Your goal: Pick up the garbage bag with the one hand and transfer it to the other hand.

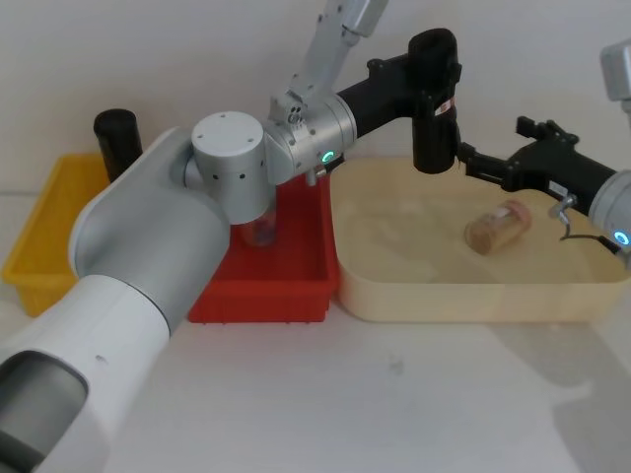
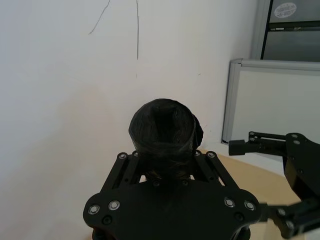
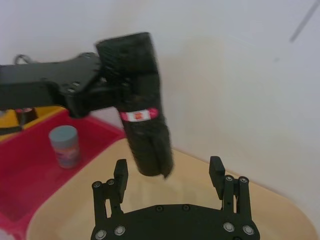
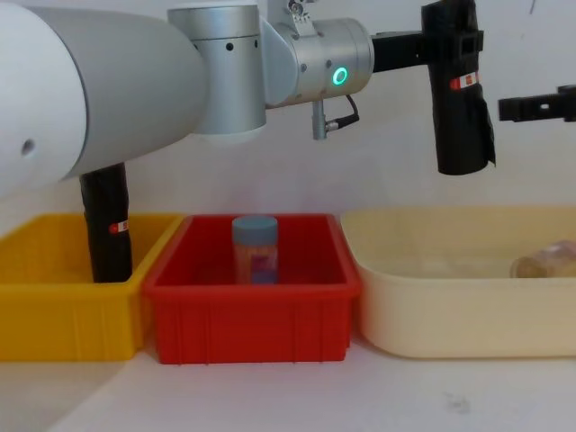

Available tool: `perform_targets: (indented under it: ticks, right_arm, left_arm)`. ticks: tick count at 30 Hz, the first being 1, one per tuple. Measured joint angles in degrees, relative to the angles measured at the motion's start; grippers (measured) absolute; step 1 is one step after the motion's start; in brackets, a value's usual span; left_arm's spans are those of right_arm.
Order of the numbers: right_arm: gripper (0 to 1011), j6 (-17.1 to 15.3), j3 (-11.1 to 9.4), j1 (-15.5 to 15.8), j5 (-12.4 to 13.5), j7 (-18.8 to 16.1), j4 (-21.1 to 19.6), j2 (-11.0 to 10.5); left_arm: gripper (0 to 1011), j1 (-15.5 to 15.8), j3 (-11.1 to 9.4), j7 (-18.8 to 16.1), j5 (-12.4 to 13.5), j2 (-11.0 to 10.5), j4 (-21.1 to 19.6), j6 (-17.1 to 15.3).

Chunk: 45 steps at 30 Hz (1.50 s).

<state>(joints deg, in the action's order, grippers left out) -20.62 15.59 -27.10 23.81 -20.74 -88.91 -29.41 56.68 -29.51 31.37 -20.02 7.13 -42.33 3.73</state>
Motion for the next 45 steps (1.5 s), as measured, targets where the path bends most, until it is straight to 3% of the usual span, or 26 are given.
perform_targets:
  ticks: [8, 24, 45]
  right_arm:
    - [1000, -0.3, 1.7, -1.8, 0.1, -0.9, 1.5, 1.1]
    - [1000, -2.6, 4.6, -7.6, -2.8, 3.2, 9.7, 6.0]
    - [1000, -1.3, 5.6, -10.0, -4.1, 3.0, 12.4, 9.2]
  left_arm:
    - [354, 0.2, -0.1, 0.1, 0.0, 0.3, 0.5, 0.1]
    - [354, 0.4, -0.2, 0.2, 0.0, 0.4, 0.9, 0.3]
    - [354, 0.5, -0.2, 0.3, 0.0, 0.5, 1.0, 0.3]
